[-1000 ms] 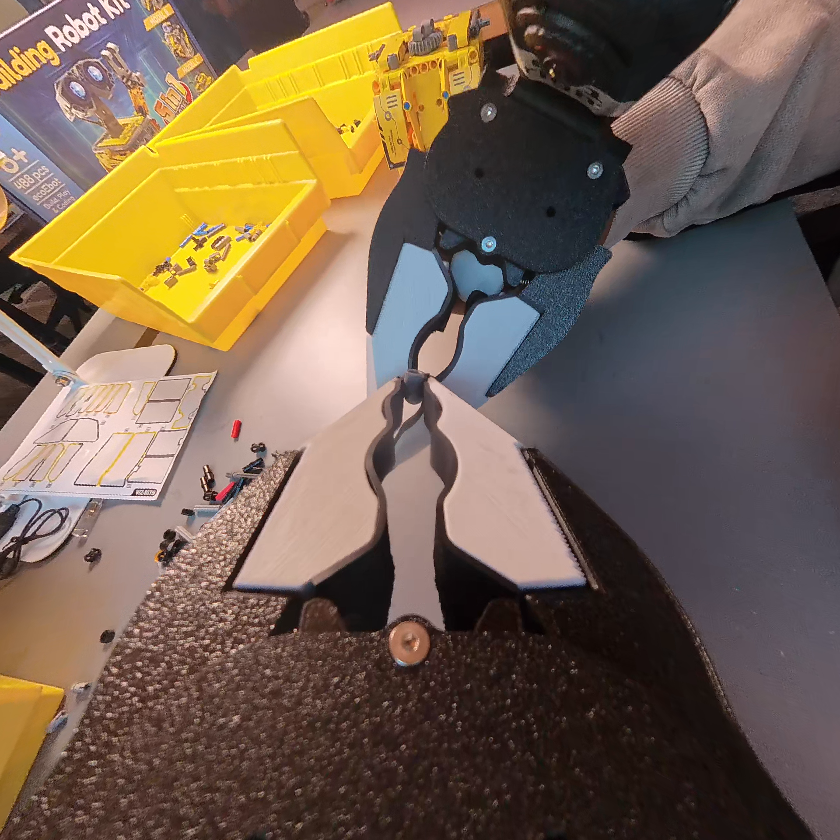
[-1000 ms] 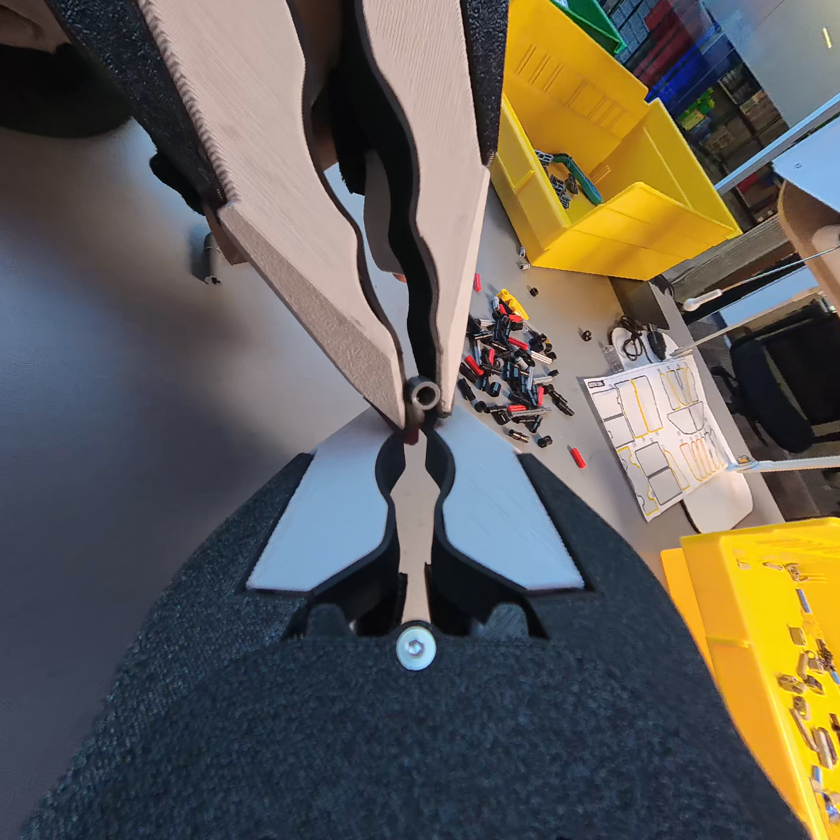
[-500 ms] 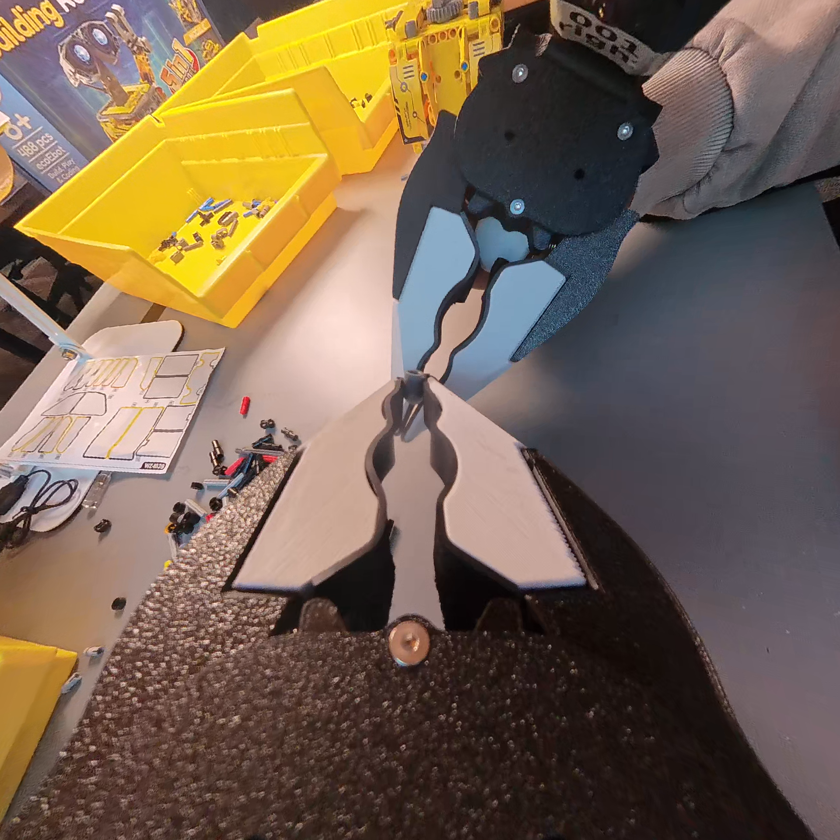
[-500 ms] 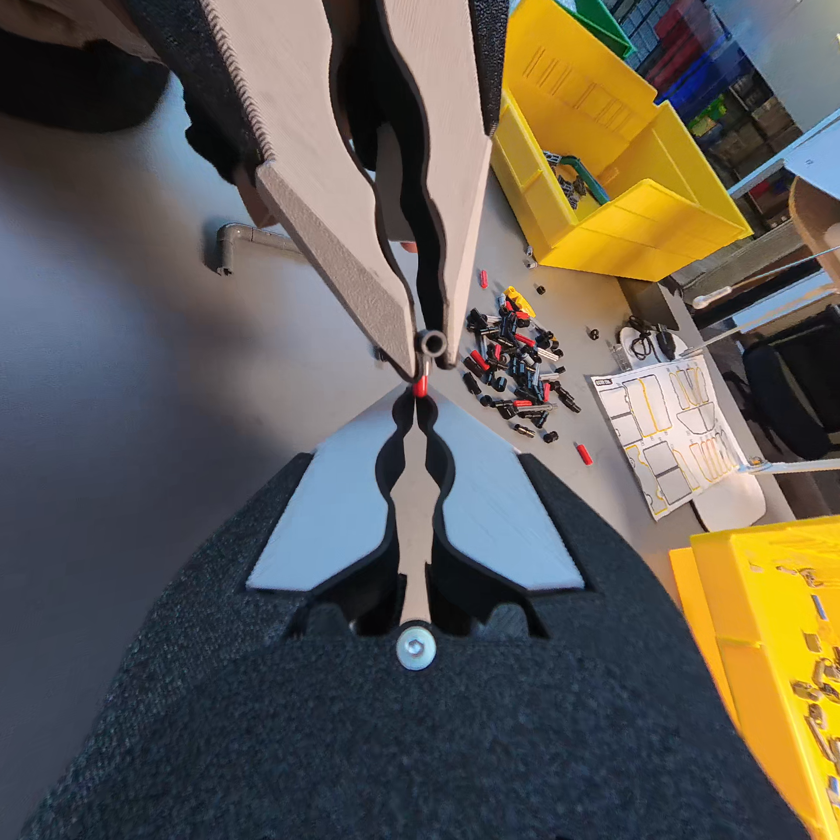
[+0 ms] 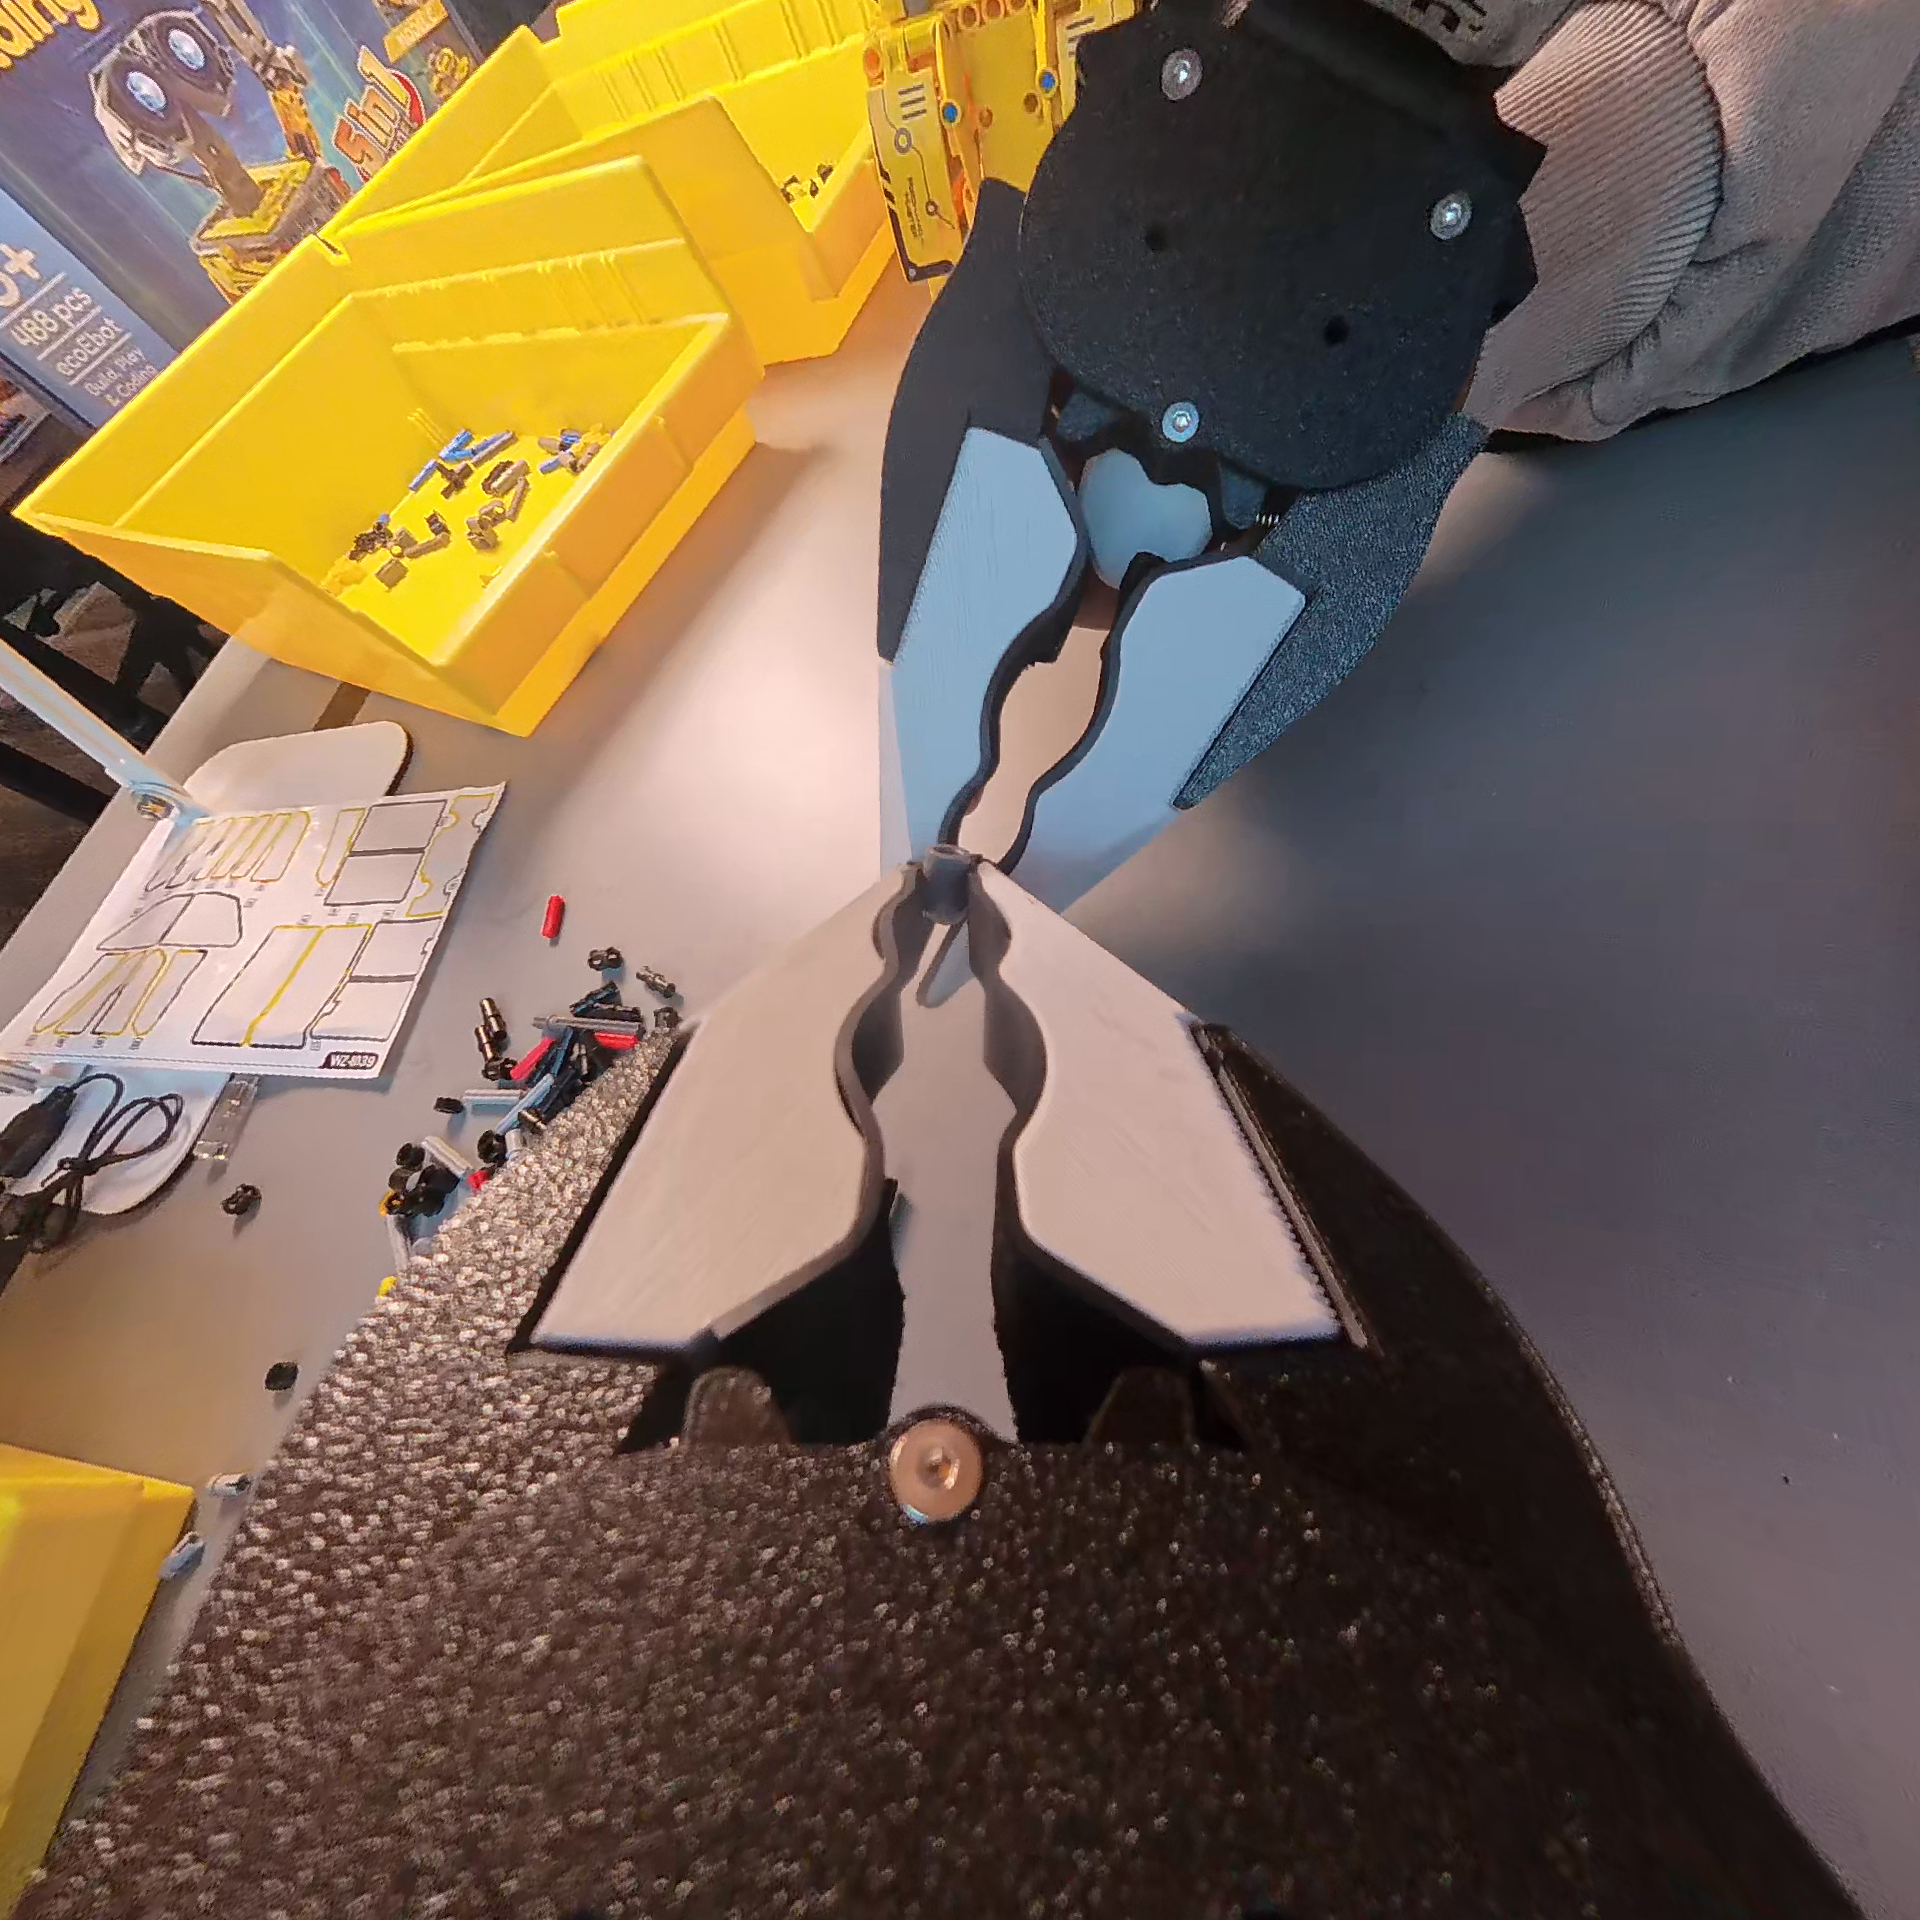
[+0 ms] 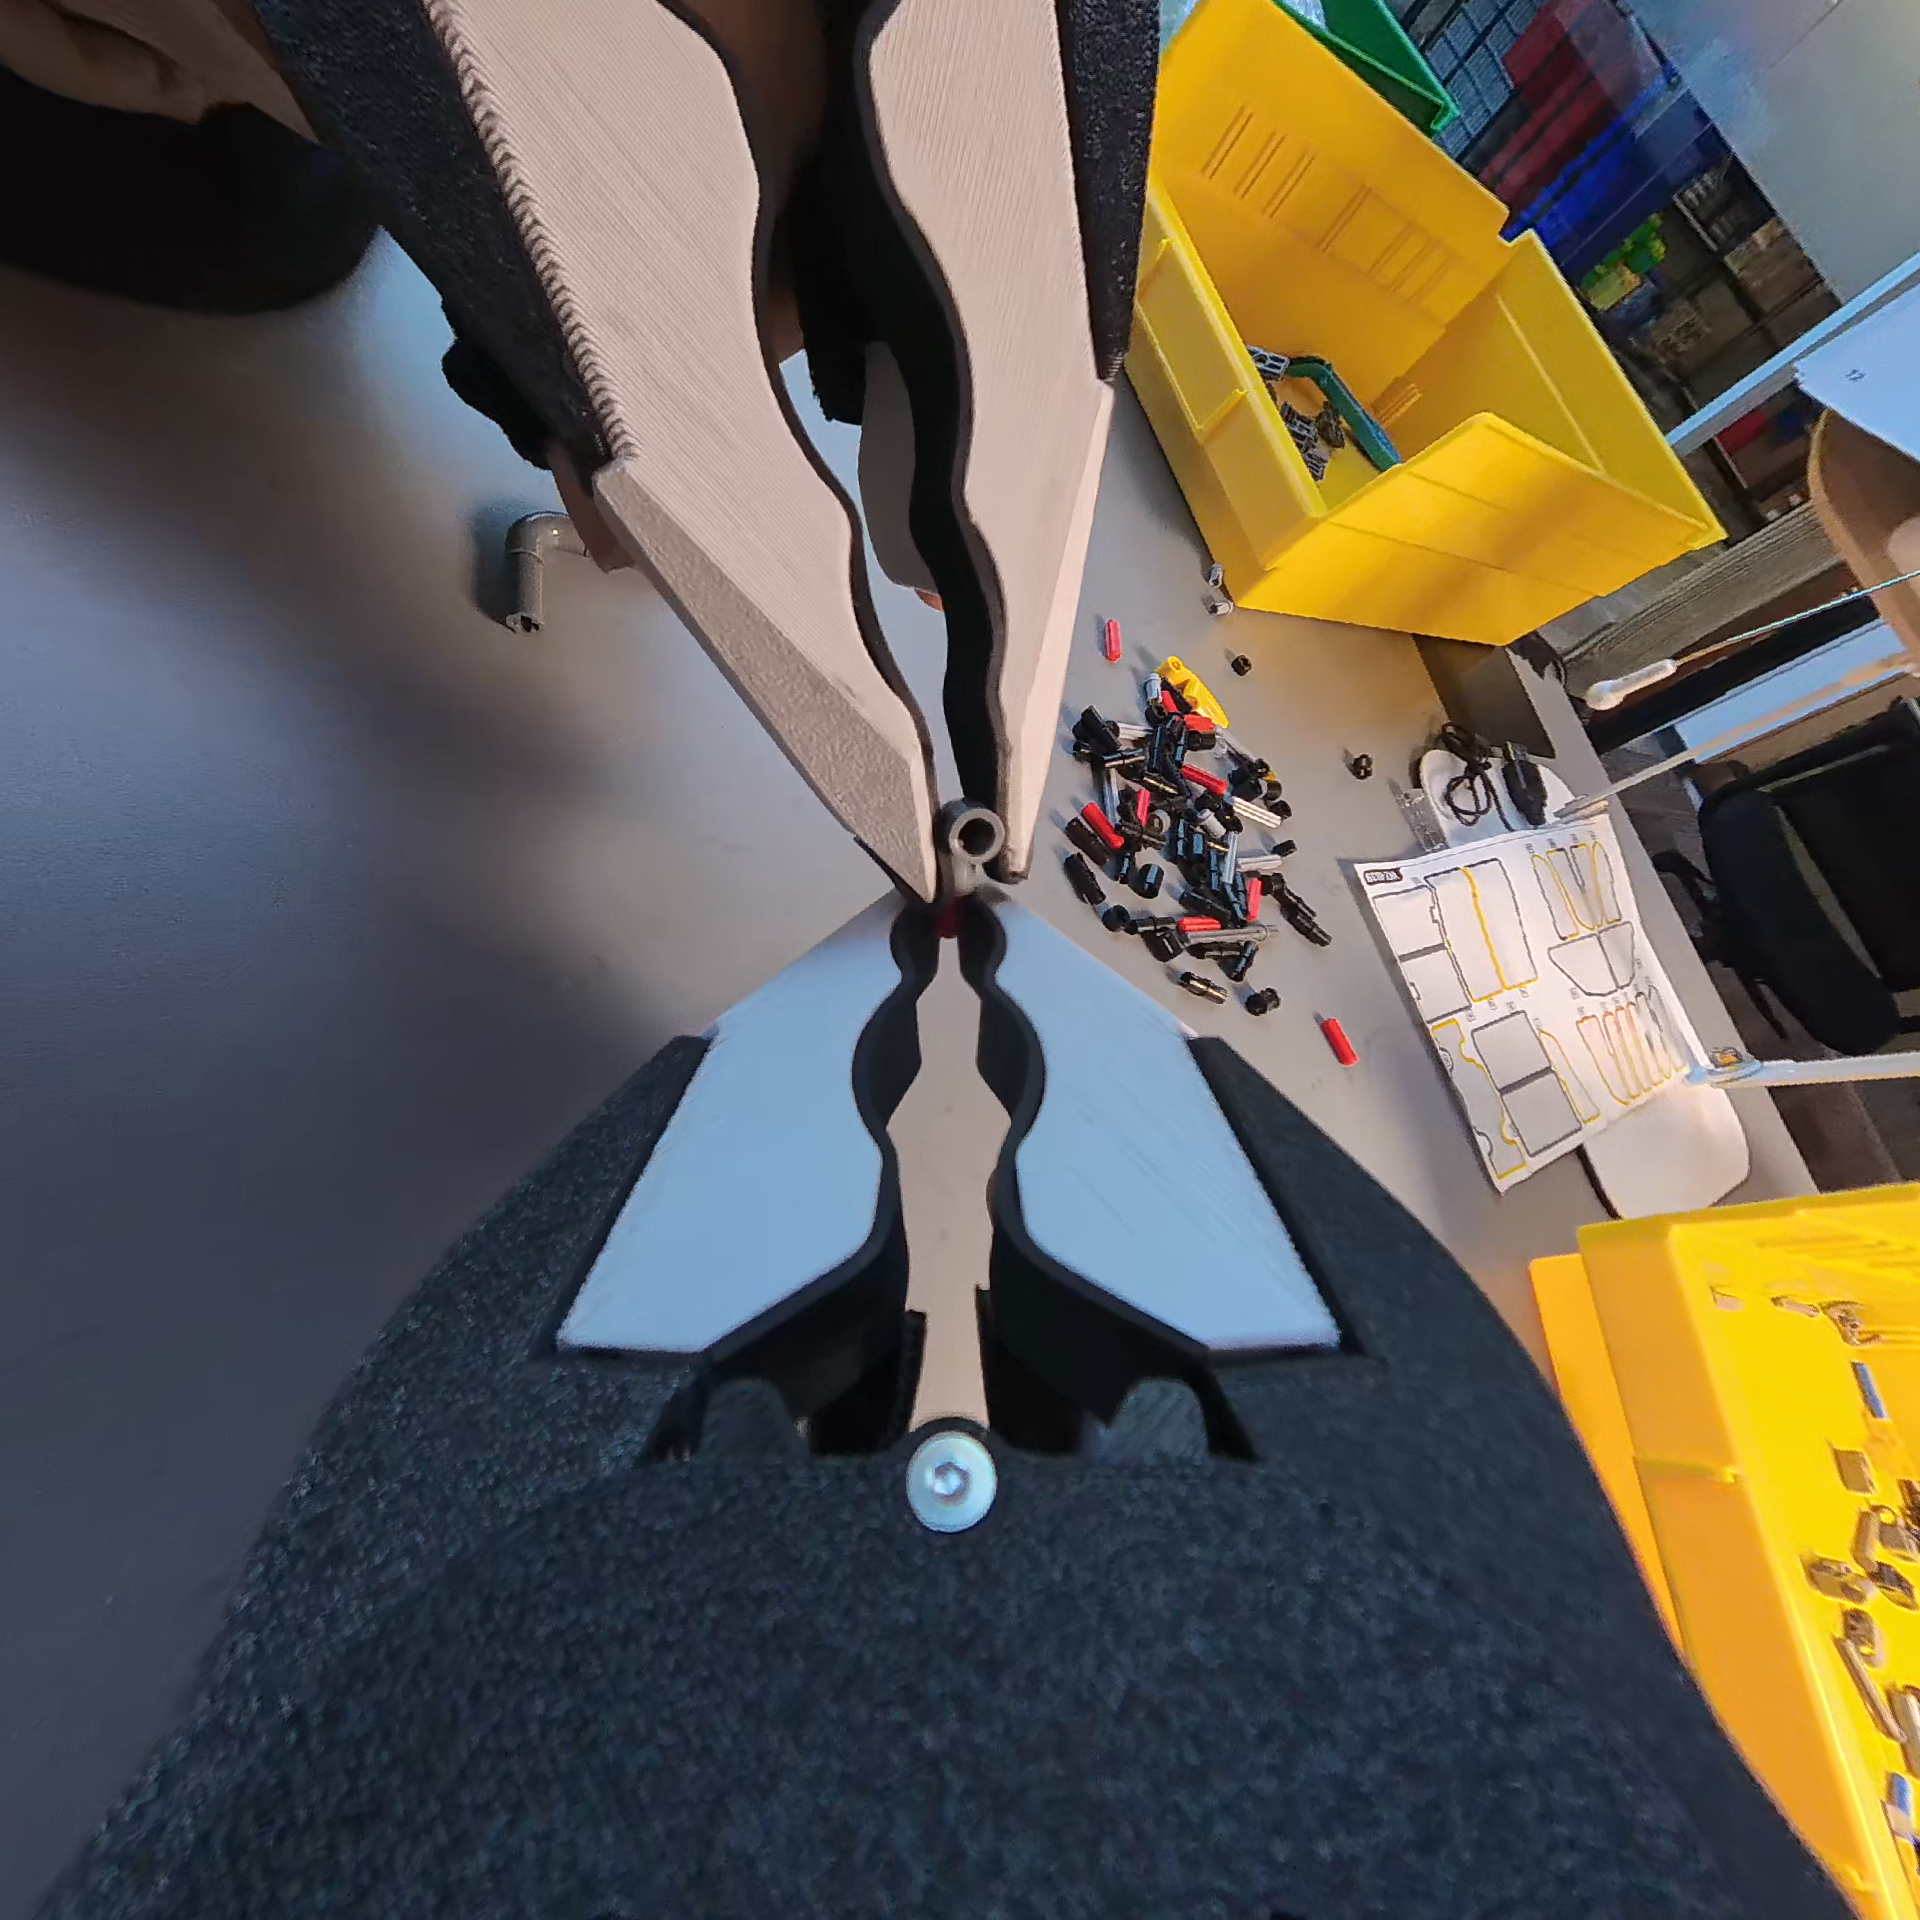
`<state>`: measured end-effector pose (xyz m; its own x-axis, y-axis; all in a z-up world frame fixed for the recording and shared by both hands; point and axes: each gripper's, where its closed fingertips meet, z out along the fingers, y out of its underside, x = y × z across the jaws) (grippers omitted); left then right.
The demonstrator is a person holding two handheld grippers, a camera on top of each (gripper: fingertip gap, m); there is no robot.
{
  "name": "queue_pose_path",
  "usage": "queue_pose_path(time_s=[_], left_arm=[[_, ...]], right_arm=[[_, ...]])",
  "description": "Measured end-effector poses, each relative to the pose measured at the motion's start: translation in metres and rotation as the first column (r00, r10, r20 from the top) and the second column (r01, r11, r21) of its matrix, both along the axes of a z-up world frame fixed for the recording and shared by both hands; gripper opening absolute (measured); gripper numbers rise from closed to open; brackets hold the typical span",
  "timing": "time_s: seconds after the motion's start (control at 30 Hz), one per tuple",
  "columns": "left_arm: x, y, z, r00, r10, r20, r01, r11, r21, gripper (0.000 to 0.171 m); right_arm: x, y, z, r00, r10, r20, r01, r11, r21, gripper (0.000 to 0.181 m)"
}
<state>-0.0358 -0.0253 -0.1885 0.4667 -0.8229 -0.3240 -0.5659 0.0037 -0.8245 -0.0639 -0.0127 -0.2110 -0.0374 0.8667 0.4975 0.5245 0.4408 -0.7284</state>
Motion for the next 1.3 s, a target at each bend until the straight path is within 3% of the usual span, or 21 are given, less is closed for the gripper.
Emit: queue_pose_path(time_s=[0.3,0.57,0.67,0.9,0.93,1.0,1.03,1.07,1.13,1.2,1.3], left_arm=[[0.001,-0.002,-0.003,1.000,-0.012,0.004,0.012,0.999,-0.031,0.010],[-0.003,-0.009,0.000,0.989,-0.029,0.147,0.061,0.973,-0.222,0.007],[-0.005,-0.009,0.005,0.968,-0.006,0.251,0.091,0.940,-0.328,0.007],[-0.005,-0.001,0.010,0.935,0.064,0.348,0.099,0.898,-0.430,0.007],[-0.008,0.003,0.009,0.934,0.089,0.345,0.074,0.898,-0.433,0.007],[-0.056,0.034,0.011,0.915,0.274,0.296,-0.158,0.918,-0.363,0.007],[-0.078,0.038,0.025,0.872,0.318,0.371,-0.167,0.908,-0.385,0.007],[-0.084,0.034,0.028,0.875,0.306,0.375,-0.156,0.912,-0.380,0.007],[-0.062,0.023,0.010,0.920,0.246,0.306,-0.121,0.919,-0.376,0.008],[-0.040,0.020,0.011,0.910,0.210,0.356,-0.048,0.909,-0.414,0.008],[-0.037,0.022,0.019,0.913,0.183,0.366,-0.038,0.928,-0.371,0.008]], right_arm=[[0.001,0.001,-0.003,1.000,-0.005,0.024,0.004,0.999,0.050,0.000],[0.001,-0.007,-0.002,0.998,0.035,0.052,-0.040,0.995,0.093,0.000],[0.001,-0.007,0.003,0.998,0.036,0.048,-0.043,0.988,0.147,0.000],[0.006,0.001,0.012,0.999,0.018,0.035,-0.025,0.978,0.208,0.000],[0.008,0.002,0.012,0.999,0.016,0.037,-0.024,0.977,0.210,0.000],[0.018,0.003,0.005,0.997,0.020,0.073,-0.035,0.976,0.216,0.000],[0.025,0.003,0.002,0.998,0.013,0.068,-0.026,0.981,0.194,0.000],[0.029,0.003,0.002,0.999,0.002,0.053,-0.011,0.985,0.171,0.000],[0.026,0.009,0.014,1.000,-0.022,-0.016,0.024,0.989,0.147,0.000],[0.022,0.016,0.021,0.998,-0.033,-0.054,0.039,0.993,0.109,0.000],[0.025,0.022,0.019,0.996,-0.043,-0.075,0.047,0.997,0.055,0.000]])
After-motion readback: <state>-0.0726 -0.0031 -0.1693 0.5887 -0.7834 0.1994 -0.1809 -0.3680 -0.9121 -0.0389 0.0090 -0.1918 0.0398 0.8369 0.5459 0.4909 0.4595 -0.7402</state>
